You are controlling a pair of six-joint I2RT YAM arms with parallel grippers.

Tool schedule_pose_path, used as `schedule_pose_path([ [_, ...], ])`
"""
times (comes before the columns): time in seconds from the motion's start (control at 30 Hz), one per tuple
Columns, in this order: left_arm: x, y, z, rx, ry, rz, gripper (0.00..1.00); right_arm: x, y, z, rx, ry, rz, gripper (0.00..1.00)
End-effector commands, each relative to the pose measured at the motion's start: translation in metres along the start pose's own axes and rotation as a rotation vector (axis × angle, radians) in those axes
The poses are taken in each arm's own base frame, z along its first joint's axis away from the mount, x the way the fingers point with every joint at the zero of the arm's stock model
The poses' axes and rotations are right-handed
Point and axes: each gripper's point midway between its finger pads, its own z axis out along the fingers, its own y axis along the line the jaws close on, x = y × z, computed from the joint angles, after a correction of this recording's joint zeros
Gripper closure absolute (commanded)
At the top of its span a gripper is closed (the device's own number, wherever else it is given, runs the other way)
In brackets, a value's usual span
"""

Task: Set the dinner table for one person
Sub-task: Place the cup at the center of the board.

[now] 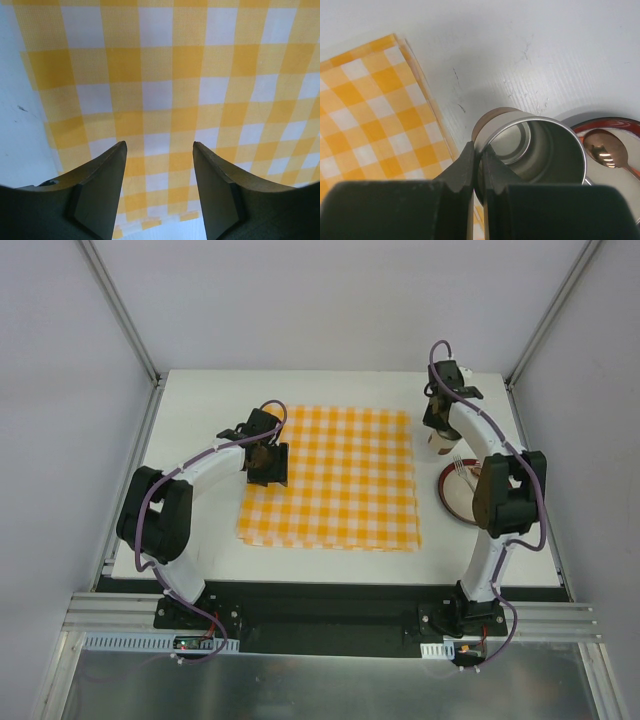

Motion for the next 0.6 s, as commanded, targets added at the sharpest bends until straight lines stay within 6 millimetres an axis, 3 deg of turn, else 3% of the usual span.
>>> schedule_pose_path([
  [0.0,-0.013,-0.001,-0.012,0.015,-0.041,0.014,0.45,-0.006,0.009,-0.002,-0.027,0.000,-0.010,0.99],
  [0.57,-0.012,0.001,-0.017,0.014,-0.053,0.010,0.45,0.015,0.013,0.031,-0.005,0.061,-0.032,0.99],
])
